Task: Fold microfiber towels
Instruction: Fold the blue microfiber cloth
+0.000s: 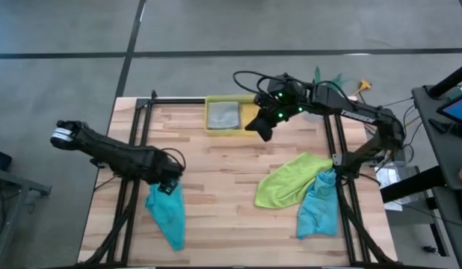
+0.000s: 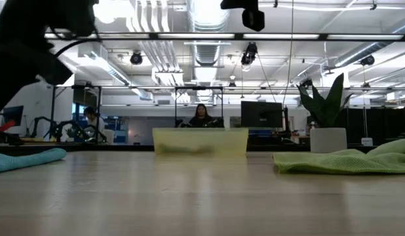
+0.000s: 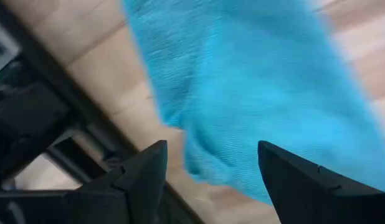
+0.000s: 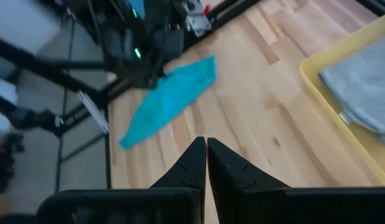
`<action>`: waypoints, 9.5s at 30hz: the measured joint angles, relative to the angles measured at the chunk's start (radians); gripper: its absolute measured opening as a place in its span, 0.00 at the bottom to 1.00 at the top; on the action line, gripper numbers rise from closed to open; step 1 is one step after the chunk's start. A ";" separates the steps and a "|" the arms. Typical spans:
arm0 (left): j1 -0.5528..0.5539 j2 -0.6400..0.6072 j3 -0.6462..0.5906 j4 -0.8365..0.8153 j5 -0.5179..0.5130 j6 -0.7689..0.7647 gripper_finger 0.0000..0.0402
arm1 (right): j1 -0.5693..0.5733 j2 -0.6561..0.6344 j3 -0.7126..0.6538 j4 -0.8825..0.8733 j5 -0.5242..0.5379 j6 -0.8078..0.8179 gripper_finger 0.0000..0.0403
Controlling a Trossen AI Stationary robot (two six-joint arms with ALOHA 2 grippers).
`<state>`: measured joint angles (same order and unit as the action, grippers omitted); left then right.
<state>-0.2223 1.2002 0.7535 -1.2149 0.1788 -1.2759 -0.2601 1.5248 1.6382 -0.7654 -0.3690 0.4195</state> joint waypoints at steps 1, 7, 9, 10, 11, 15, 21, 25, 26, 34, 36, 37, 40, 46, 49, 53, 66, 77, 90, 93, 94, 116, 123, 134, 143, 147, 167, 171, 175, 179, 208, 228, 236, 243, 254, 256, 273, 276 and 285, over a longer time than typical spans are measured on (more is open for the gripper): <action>-0.007 -0.001 -0.022 -0.004 0.002 -0.002 0.59 | 0.000 0.001 -0.004 0.023 0.003 0.026 0.03; -0.024 0.039 -0.050 0.009 0.004 -0.001 0.59 | 0.003 0.002 -0.035 0.138 0.013 0.166 0.03; -0.024 0.060 -0.054 0.021 0.001 -0.002 0.59 | 0.007 0.003 -0.036 0.148 0.051 0.189 0.03; -0.028 0.074 -0.057 0.024 0.001 -0.007 0.59 | 0.011 0.005 -0.036 0.148 0.064 0.202 0.03; -0.030 0.089 -0.057 0.024 0.008 -0.006 0.59 | 0.016 0.008 -0.036 0.150 0.076 0.213 0.03; -0.046 0.143 -0.059 0.029 0.039 0.000 0.59 | 0.031 0.013 -0.036 0.152 0.097 0.252 0.03; -0.055 0.187 -0.063 0.092 0.072 0.002 0.59 | 0.069 0.015 -0.036 0.155 0.196 0.322 0.03; -0.071 0.202 -0.067 0.168 0.074 0.004 0.59 | 0.095 0.015 -0.036 0.157 0.237 0.372 0.03; -0.076 0.207 -0.068 0.177 0.070 0.008 0.58 | 0.102 0.015 -0.036 0.157 0.248 0.383 0.03; -0.102 0.231 -0.077 0.177 0.056 0.059 0.42 | 0.177 0.015 -0.036 0.159 0.361 0.396 0.03; -0.105 0.227 -0.078 0.177 0.057 0.054 0.34 | 0.185 0.015 -0.036 0.158 0.375 0.386 0.03; -0.105 0.225 -0.078 0.177 0.057 0.052 0.30 | 0.185 0.015 -0.036 0.158 0.376 0.378 0.03; -0.105 0.221 -0.077 0.177 0.066 0.051 0.19 | 0.183 0.015 -0.036 0.154 0.373 0.340 0.03; -0.105 0.215 -0.021 0.176 0.107 0.052 0.03 | 0.189 0.015 -0.036 0.142 0.335 0.275 0.03; -0.102 0.211 0.036 0.176 0.109 0.047 0.01 | 0.189 0.016 -0.036 0.144 0.335 0.225 0.03; -0.082 0.211 0.119 0.175 0.100 0.023 0.01 | 0.187 0.022 -0.036 0.133 0.311 0.125 0.03; 0.059 0.205 0.442 0.179 -0.023 0.057 0.01 | 0.168 -0.005 -0.035 0.060 0.276 0.032 0.03; 0.232 0.210 0.514 0.564 -0.100 0.086 0.01 | 0.182 -0.019 -0.035 -0.079 0.251 0.094 0.03; 0.320 0.201 0.533 0.965 -0.062 0.027 0.01 | 0.324 -0.142 -0.035 -0.188 0.406 -0.015 0.11; 0.320 0.198 0.564 1.057 -0.062 0.000 0.01 | 0.341 -0.117 -0.037 -0.252 0.410 -0.051 0.19; 0.320 0.198 0.579 1.080 -0.064 -0.001 0.01 | 0.345 -0.105 -0.037 -0.263 0.413 -0.053 0.23; 0.320 0.179 0.725 1.030 -0.198 0.025 0.01 | 0.360 -0.044 0.005 -0.278 0.902 -0.048 0.64; 0.320 0.175 0.726 1.030 -0.189 0.026 0.01 | 0.361 -0.044 0.005 -0.272 0.922 -0.081 0.48; 0.312 0.138 0.725 1.112 -0.131 0.012 0.01 | 0.341 -0.046 -0.067 -0.274 0.973 -0.106 0.16; 0.309 0.116 0.725 1.120 -0.119 0.007 0.01 | 0.363 -0.068 -0.103 -0.268 0.950 -0.084 0.28; 0.310 0.097 0.725 1.115 -0.110 0.007 0.01 | 0.422 -0.160 -0.084 -0.127 0.972 -0.183 0.28; 0.309 0.055 0.725 1.117 -0.068 -0.081 0.01 | 0.483 -0.101 -0.096 -0.137 0.808 -0.726 0.61; 0.309 0.055 0.725 1.131 -0.057 -0.106 0.01 | 0.485 -0.050 -0.097 -0.111 0.815 -0.787 0.59; 0.309 0.054 0.725 1.129 -0.057 -0.129 0.01 | 0.490 -0.038 -0.096 -0.084 0.826 -0.799 0.58; 0.306 0.047 0.725 1.130 -0.054 -0.135 0.01 | 0.489 -0.038 -0.097 -0.090 0.929 -0.824 0.55; 0.305 0.008 0.724 1.063 0.039 -0.133 0.01 | 0.487 -0.118 -0.054 -0.160 0.972 -0.718 0.03; 0.305 0.007 0.739 1.085 0.011 -0.132 0.01 | 0.487 -0.173 -0.037 -0.224 0.754 -0.647 0.22; 0.305 0.007 0.741 1.180 -0.026 -0.133 0.01 | 0.491 -0.137 -0.037 -0.156 0.754 -0.662 0.42; 0.305 0.008 0.741 1.180 -0.031 -0.159 0.01 | 0.509 -0.128 -0.038 -0.011 0.840 -0.756 0.51; 0.305 0.008 0.740 1.181 -0.031 -0.184 0.01 | 0.511 -0.116 -0.054 -0.072 0.841 -0.770 0.53; 0.305 0.008 0.740 1.181 -0.031 -0.184 0.01 | 0.511 -0.108 -0.055 -0.068 0.841 -0.788 0.53; 0.305 0.008 0.740 1.186 -0.035 -0.183 0.01 | 0.511 -0.002 -0.057 -0.007 0.921 -0.834 0.41; 0.305 0.008 0.739 1.186 -0.035 -0.183 0.01 | 0.511 -0.009 -0.057 0.001 0.951 -0.838 0.38; 0.305 0.010 0.739 1.184 -0.035 -0.183 0.01 | 0.511 -0.035 -0.056 0.017 0.957 -0.839 0.37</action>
<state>0.0830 1.2098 1.4925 -0.0307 0.1440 -1.4593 0.2504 1.4899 1.5818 -0.7483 0.5884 -0.4198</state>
